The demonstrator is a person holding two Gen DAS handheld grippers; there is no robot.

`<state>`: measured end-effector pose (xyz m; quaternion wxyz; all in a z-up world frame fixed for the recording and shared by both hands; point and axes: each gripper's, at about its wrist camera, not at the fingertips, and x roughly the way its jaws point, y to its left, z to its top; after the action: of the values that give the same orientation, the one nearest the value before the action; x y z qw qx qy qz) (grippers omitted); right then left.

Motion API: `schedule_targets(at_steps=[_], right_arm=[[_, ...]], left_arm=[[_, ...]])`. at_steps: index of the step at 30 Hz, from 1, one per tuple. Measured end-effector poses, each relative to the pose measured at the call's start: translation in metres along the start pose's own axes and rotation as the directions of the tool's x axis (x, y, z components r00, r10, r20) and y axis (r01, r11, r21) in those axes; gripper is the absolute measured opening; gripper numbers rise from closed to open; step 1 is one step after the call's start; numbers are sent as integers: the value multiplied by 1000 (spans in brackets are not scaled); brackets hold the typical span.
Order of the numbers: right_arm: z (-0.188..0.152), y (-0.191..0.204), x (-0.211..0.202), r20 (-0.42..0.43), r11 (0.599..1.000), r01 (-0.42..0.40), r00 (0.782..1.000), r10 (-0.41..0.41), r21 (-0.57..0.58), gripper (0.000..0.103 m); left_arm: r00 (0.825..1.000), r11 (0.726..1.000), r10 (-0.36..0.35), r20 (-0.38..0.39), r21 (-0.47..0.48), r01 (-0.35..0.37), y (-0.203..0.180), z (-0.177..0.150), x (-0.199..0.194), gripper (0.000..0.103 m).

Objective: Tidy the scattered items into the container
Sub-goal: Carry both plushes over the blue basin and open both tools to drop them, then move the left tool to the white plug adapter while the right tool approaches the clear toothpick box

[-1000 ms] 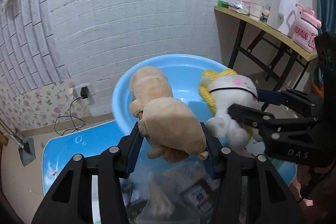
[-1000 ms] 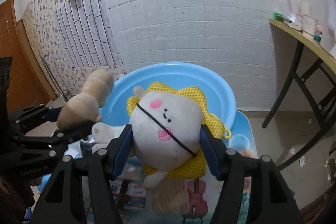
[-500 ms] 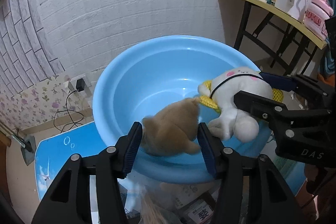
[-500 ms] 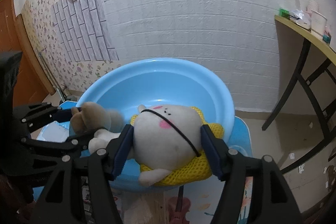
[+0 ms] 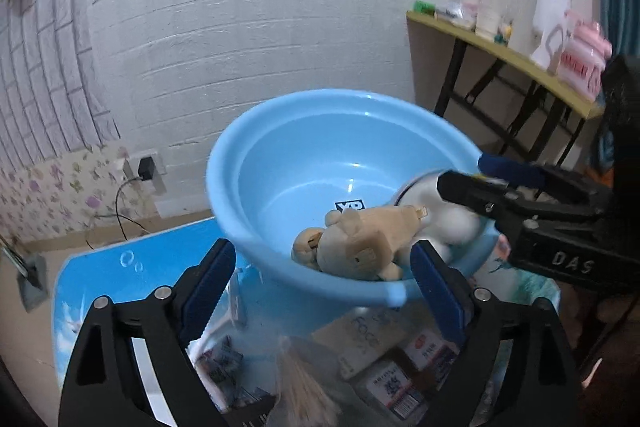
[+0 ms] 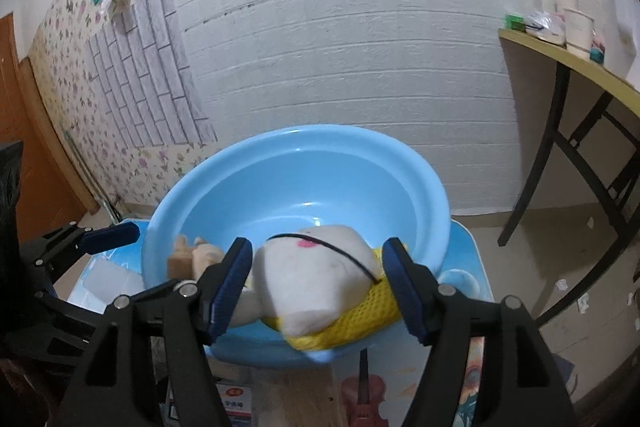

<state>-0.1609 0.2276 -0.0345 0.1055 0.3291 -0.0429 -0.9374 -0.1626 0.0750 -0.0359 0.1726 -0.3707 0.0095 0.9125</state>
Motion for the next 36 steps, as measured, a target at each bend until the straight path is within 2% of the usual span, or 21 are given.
schedule_targets(at_steps=[2, 5, 6, 8, 10, 14, 16, 18, 20, 21, 28, 36], right_arm=[[-1, 3, -1, -8, 1000, 12, 1000, -12, 5, 68], [-2, 4, -5, -9, 1000, 3, 1000, -3, 26, 76], [-3, 4, -7, -10, 999, 1, 1000, -1, 32, 76], [-4, 5, -12, -10, 999, 10, 1000, -10, 37, 76], [-6, 5, -17, -6, 999, 16, 1000, -15, 41, 76], [-15, 5, -34, 16, 999, 22, 1000, -22, 43, 77], [-23, 7, -48, 43, 999, 21, 999, -22, 28, 82], [-30, 9, -61, 74, 1000, -6, 997, 4, 29, 95], [-37, 10, -72, 111, 999, -44, 993, 41, 24, 103], [-40, 12, -75, 119, 999, -47, 992, 45, 15, 103], [-53, 23, -75, 37, 997, -50, 998, 52, -64, 103], [-72, 18, -66, -14, 996, -63, 998, 62, -68, 103]], left_arm=[[1000, 999, -6, 20, -37, 6, 5, -4, -7, 95], [997, 994, -52, 52, -92, 56, 15, -8, -20, 97], [995, 988, -83, 64, -122, 90, 21, -10, -26, 98], [992, 980, -93, 82, -169, 105, 28, -13, -34, 99], [993, 980, -49, 106, -186, 69, 33, -20, -44, 100], [992, 992, 14, 126, -124, 2, 30, -33, -55, 101], [991, 996, 26, 134, -92, -13, 27, -42, -59, 101], [991, 997, 35, 132, -66, -26, 25, -50, -62, 101], [993, 997, 42, 108, -69, -35, 25, -57, -62, 101], [995, 997, 36, 98, -77, -29, 25, -59, -63, 101], [992, 991, 95, 86, -100, -86, 35, -70, -72, 101], [997, 984, 73, 17, -163, -69, 48, -92, -70, 101]])
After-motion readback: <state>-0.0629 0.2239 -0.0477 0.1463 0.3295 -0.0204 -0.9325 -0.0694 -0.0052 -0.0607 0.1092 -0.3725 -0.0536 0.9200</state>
